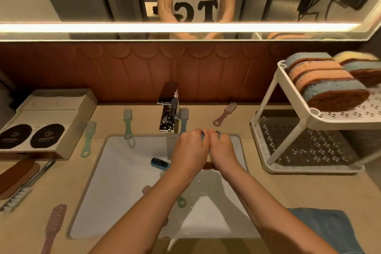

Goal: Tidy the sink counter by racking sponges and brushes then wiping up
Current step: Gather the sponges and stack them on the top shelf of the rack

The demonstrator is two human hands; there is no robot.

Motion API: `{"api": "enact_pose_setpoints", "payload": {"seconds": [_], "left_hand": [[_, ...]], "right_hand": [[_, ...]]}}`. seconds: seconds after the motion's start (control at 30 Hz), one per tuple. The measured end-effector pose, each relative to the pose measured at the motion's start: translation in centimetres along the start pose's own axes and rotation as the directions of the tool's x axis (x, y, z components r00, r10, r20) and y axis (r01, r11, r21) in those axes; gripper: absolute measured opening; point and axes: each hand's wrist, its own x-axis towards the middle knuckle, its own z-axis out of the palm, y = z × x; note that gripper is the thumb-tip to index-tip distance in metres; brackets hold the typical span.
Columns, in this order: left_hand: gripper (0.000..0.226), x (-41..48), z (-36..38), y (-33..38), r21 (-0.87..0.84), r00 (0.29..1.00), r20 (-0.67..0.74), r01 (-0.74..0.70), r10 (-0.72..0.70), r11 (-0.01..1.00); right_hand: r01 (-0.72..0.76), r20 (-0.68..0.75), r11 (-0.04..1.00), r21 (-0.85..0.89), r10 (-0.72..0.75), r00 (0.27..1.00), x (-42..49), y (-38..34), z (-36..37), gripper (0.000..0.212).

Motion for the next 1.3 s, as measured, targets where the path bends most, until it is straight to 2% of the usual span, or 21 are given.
{"api": "enact_pose_setpoints", "payload": {"seconds": [0.17,0.23,0.3,0.4,0.5,0.6,0.7,0.77,0.83,0.9,0.97,1.07,1.13,1.2,1.3], "left_hand": [[0.038,0.4,0.0,2.0,0.041,0.997,-0.025,-0.071,0.072,0.997],[0.038,0.8,-0.4,2.9,-0.041,0.998,-0.054,-0.046,0.044,0.998],[0.039,1.8,-1.2,3.6,-0.194,0.998,-0.051,0.021,-0.031,0.981],[0.034,3.1,-2.6,4.8,-0.495,0.983,0.102,0.185,-0.154,0.849],[0.035,3.5,-4.0,6.4,-0.638,0.950,0.277,0.294,-0.143,0.712],[0.043,3.6,-5.1,8.7,-0.709,0.916,0.401,0.302,0.012,0.637],[0.052,4.1,-5.7,11.4,-0.700,0.910,0.390,0.191,0.144,0.688],[0.048,4.7,-5.5,13.5,-0.686,0.909,0.366,0.120,0.198,0.718],[0.043,5.2,-4.9,15.7,-0.683,0.895,0.361,0.061,0.263,0.727],[0.035,5.6,-4.1,17.7,-0.676,0.874,0.351,-0.011,0.335,0.737],[0.030,6.0,-2.8,19.9,-0.672,0.852,0.338,-0.079,0.399,0.736],[0.043,6.6,-0.5,22.7,-0.671,0.841,0.329,-0.112,0.429,0.733],[0.047,7.4,0.9,23.7,-0.681,0.836,0.351,-0.081,0.422,0.728],[0.053,8.1,2.3,24.7,-0.656,0.829,0.393,-0.050,0.398,0.753],[0.058,8.6,4.1,25.8,-0.614,0.878,0.332,-0.077,0.346,0.786]], "right_hand": [[0.079,0.102,0.997,-0.017,-0.077,0.992,0.4,-1.1,-3.2,0.042],[0.111,0.178,0.992,-0.051,-0.100,0.979,0.5,-2.3,-5.2,0.043],[0.146,0.246,0.986,-0.083,-0.122,0.962,0.5,-3.8,-7.2,0.037],[0.189,0.327,0.975,-0.116,-0.142,0.934,0.0,-5.9,-10.4,0.032],[0.231,0.363,0.970,-0.081,-0.187,0.913,-0.3,-7.6,-13.1,0.049],[0.325,0.296,0.942,-0.079,-0.289,0.910,-0.3,-9.3,-15.3,0.049],[0.346,0.221,0.937,-0.042,-0.329,0.918,0.0,-10.4,-17.8,0.039],[0.352,0.178,0.935,-0.028,-0.342,0.923,0.3,-10.8,-19.7,0.043],[0.366,0.138,0.930,0.012,-0.364,0.921,0.7,-11.0,-21.5,0.052],[0.356,0.101,0.934,0.037,-0.358,0.928,1.4,-11.0,-22.8,0.072],[0.341,0.060,0.939,0.053,-0.344,0.937,2.0,-11.0,-24.4,0.083],[0.325,-0.022,0.938,0.118,-0.325,0.946,2.7,-10.8,-27.0,0.069],[0.326,-0.070,0.931,0.163,-0.318,0.945,3.0,-10.7,-28.3,0.052],[0.332,-0.125,0.926,0.178,-0.314,0.941,3.2,-10.6,-29.7,0.044],[0.346,-0.200,0.925,0.157,-0.314,0.928,4.0,-10.3,-31.6,0.037]]}}
